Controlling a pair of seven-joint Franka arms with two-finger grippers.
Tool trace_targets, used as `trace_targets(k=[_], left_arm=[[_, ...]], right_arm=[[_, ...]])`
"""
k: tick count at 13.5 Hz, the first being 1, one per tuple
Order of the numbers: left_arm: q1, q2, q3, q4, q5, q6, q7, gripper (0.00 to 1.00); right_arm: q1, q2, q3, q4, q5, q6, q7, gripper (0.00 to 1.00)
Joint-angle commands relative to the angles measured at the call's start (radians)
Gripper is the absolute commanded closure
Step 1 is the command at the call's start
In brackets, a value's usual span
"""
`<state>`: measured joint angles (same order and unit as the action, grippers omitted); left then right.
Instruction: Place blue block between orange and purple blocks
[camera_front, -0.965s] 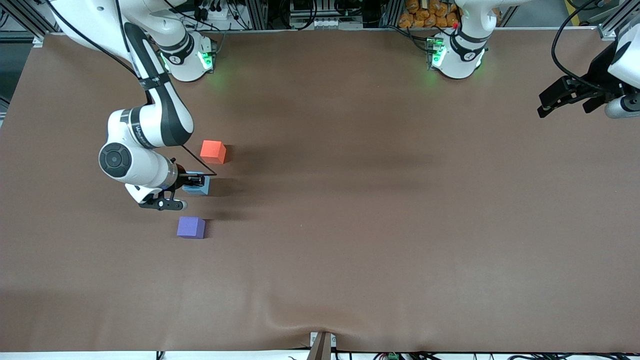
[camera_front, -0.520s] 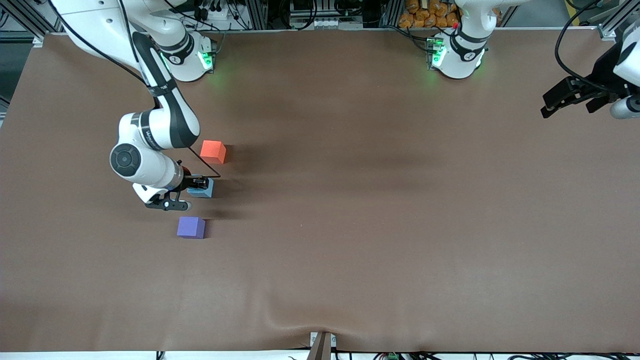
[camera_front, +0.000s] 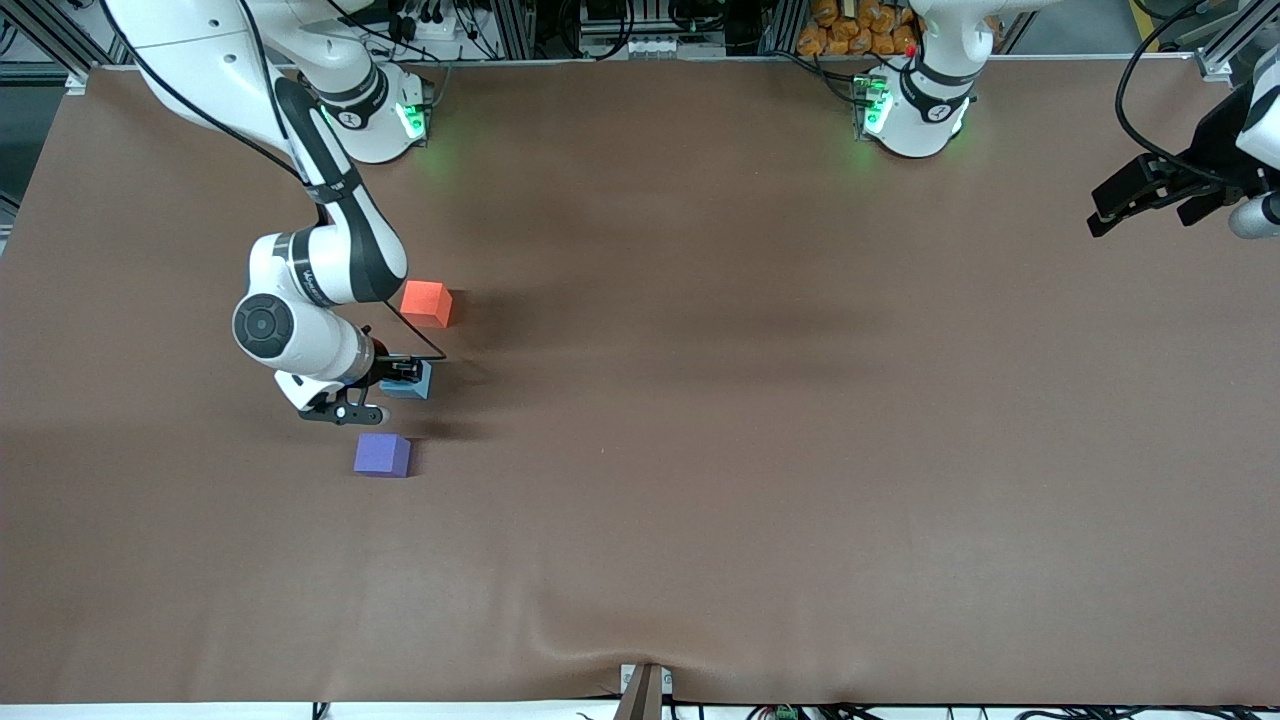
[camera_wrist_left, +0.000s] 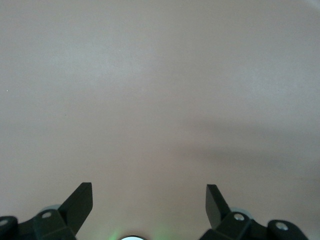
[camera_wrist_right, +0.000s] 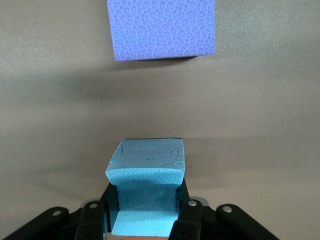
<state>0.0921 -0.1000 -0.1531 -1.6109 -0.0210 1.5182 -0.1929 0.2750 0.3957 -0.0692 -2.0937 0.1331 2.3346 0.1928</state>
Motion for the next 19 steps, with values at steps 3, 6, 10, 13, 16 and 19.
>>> trace_targets(k=[3,6,10,13,16,19], left_arm=[[0.009,-0.009,-0.003,0.003,-0.003,-0.015,0.021,0.0],[0.009,-0.007,-0.005,0.003,-0.003,-0.026,0.021,0.0],[0.008,-0.01,-0.005,0.006,-0.003,-0.027,0.021,0.0],[0.008,-0.014,-0.005,0.005,-0.003,-0.029,0.021,0.0],[0.008,-0.014,-0.009,0.006,-0.003,-0.035,0.02,0.0],[0.008,-0.015,-0.013,0.006,-0.003,-0.042,0.021,0.0]], right_arm=[[-0.005,0.002,0.006,-0.014,0.006,0.022,0.007,0.02],[-0.03,-0.024,0.008,0.035,0.01,-0.077,0.005,0.0],[-0.101,-0.031,0.003,0.421,0.01,-0.49,-0.007,0.0],[-0.166,-0.018,0.005,0.703,0.013,-0.715,-0.016,0.0],[-0.212,-0.026,0.0,0.834,0.022,-0.886,-0.133,0.0],[-0.254,-0.044,-0.004,0.919,0.0,-1.03,-0.147,0.0]])
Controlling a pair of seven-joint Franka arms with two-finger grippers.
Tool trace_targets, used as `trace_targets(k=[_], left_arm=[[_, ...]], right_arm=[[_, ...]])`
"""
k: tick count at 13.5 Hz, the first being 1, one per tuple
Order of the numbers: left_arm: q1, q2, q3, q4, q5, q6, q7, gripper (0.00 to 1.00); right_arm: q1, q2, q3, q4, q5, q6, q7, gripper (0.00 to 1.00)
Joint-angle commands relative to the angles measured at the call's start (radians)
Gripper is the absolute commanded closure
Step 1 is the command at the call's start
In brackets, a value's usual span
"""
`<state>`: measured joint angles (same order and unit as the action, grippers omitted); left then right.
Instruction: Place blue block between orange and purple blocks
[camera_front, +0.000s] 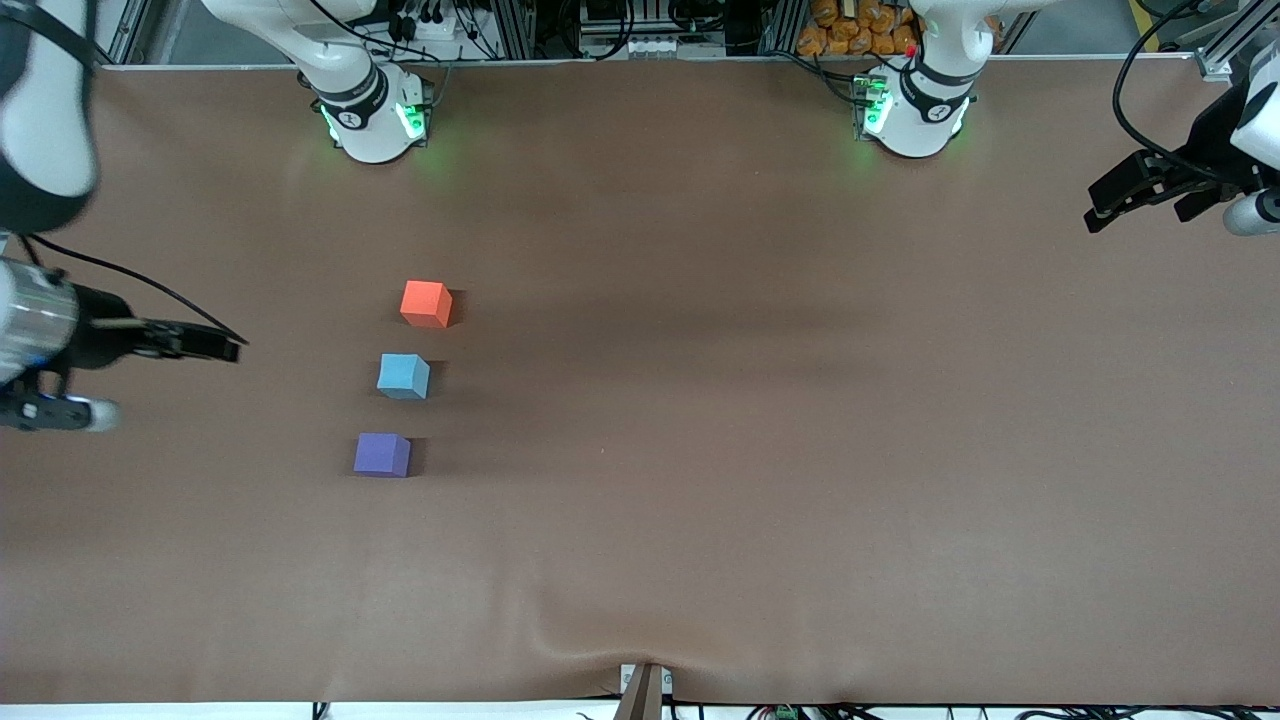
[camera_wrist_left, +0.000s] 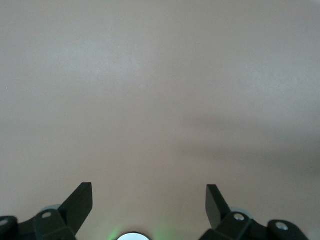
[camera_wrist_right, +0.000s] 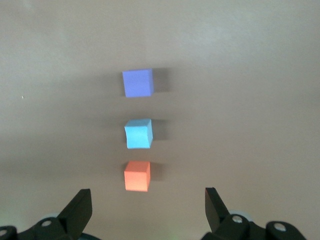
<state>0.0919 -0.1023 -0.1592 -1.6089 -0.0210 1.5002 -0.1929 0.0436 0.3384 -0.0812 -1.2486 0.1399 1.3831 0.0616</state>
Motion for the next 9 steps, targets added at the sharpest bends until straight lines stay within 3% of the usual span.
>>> trace_targets(k=[1,3,4,9], left_arm=[[0.008,-0.013,-0.008,0.006,-0.004,-0.037,0.021,0.0],[0.005,-0.013,-0.011,0.018,-0.004,-0.038,0.018,0.0],[0.003,-0.013,-0.013,0.018,-0.004,-0.038,0.014,0.0],[0.008,-0.013,-0.008,0.018,-0.004,-0.038,0.021,0.0]], right_arm=[[-0.018,-0.019,0.011,0.09,-0.066,-0.116,-0.017,0.0],[0.011,-0.102,0.023,0.086,-0.178,-0.107,-0.014,0.0],[0.024,-0.148,0.02,0.052,-0.187,-0.092,-0.014,0.0],[0.009,-0.403,0.011,-0.342,-0.189,0.132,-0.048,0.0]])
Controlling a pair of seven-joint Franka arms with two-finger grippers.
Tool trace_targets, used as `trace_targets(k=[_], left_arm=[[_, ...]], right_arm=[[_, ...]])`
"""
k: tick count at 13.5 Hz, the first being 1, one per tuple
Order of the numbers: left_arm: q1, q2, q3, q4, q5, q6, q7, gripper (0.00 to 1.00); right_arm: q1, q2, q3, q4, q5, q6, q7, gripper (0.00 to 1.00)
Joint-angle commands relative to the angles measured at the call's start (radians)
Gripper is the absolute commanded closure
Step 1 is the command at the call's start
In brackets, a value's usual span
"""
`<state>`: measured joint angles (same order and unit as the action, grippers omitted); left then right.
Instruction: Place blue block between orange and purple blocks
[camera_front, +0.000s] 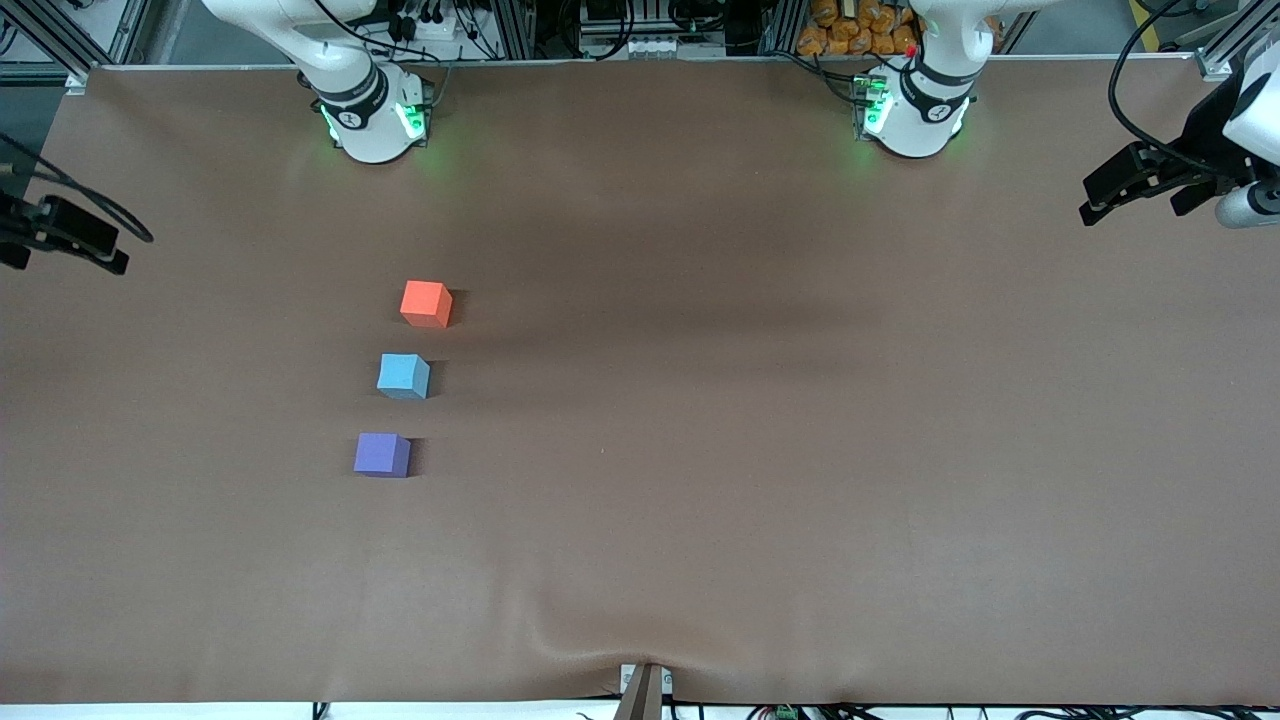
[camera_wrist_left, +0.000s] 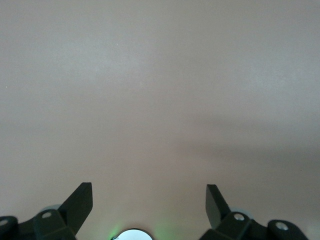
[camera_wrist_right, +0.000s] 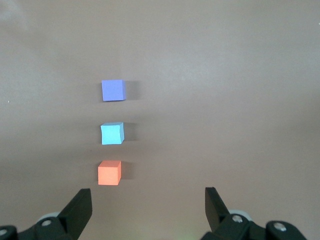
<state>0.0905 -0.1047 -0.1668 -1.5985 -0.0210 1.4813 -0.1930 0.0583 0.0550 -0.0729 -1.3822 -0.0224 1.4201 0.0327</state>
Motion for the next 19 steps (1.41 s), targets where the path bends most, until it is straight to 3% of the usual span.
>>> trace_targets(k=[1,7,19], left_arm=[[0.009,-0.01,0.0,0.008,-0.003,-0.019,0.021,0.0],[0.009,-0.009,0.001,0.0,-0.013,-0.032,0.024,0.0],[0.009,-0.004,0.0,0.005,-0.003,-0.056,0.055,0.0]], right_arm=[[-0.006,-0.125,0.004,-0.218,-0.027,0.103,-0.022,0.0],[-0.058,-0.07,0.004,-0.134,-0.008,0.096,-0.091,0.0],[-0.057,-0.07,0.005,-0.132,-0.007,0.096,-0.119,0.0]])
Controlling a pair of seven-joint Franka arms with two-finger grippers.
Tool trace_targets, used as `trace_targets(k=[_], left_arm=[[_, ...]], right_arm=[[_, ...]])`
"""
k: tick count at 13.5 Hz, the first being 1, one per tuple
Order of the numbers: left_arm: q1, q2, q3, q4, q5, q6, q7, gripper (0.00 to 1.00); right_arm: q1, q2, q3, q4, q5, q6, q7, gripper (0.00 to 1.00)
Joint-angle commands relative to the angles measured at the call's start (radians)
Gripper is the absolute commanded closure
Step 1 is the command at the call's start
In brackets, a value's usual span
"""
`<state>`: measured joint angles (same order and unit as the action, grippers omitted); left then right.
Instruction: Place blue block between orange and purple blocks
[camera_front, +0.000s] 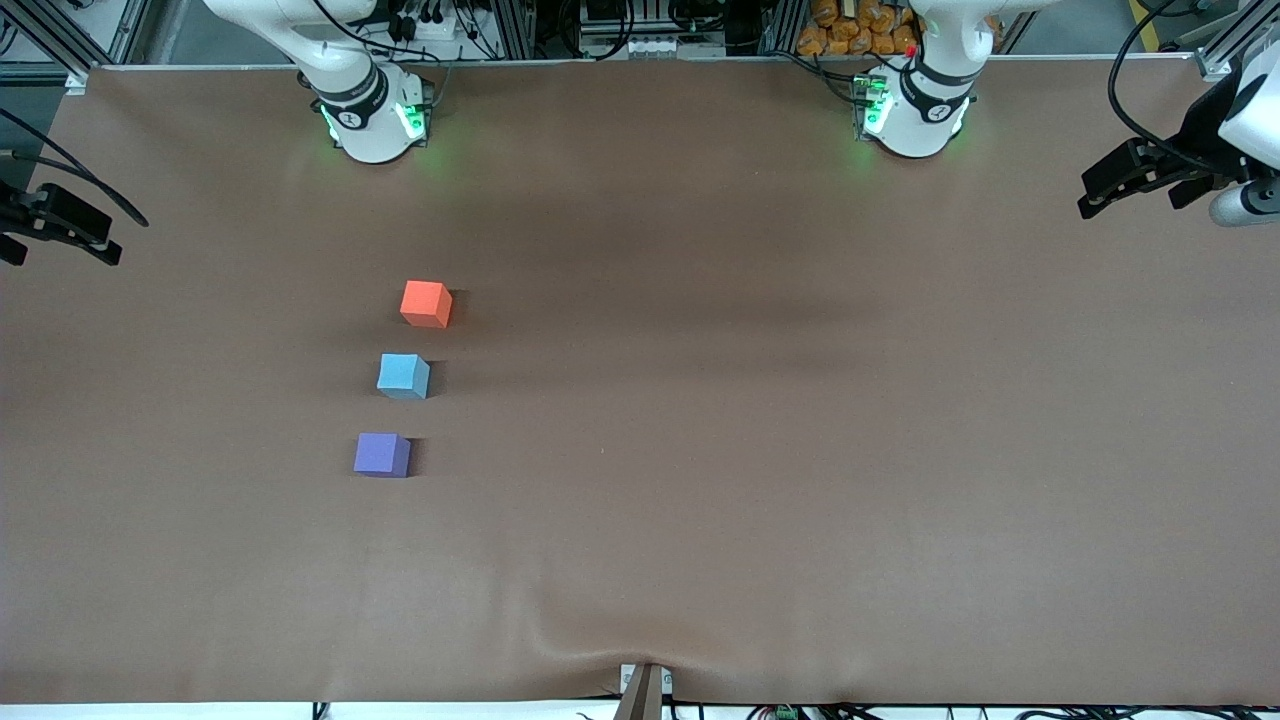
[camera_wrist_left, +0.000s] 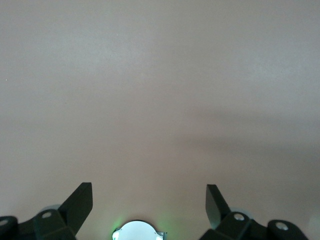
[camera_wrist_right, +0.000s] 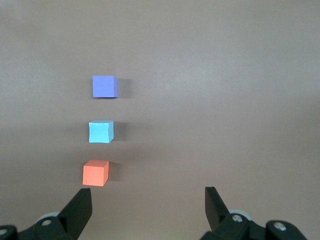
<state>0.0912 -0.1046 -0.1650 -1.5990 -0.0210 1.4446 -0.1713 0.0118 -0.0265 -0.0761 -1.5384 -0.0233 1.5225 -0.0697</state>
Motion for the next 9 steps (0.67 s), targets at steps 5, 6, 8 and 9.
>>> trace_targets(k=[5,6,8,9], left_arm=[[0.009,-0.01,-0.007,0.008,-0.003,-0.018,0.049,0.0],[0.009,-0.01,-0.008,0.011,-0.003,-0.02,0.058,0.0],[0.009,-0.007,-0.004,0.048,-0.005,-0.02,0.07,0.0],[0.009,-0.009,-0.005,0.047,-0.004,-0.02,0.069,0.0]], right_arm=[[-0.01,0.011,0.009,0.023,-0.006,-0.007,-0.016,0.0],[-0.012,0.011,0.009,0.023,-0.004,-0.007,-0.016,0.0],[-0.012,0.011,0.009,0.021,-0.004,-0.008,-0.016,0.0],[-0.012,0.011,0.009,0.023,-0.004,-0.008,-0.016,0.0]])
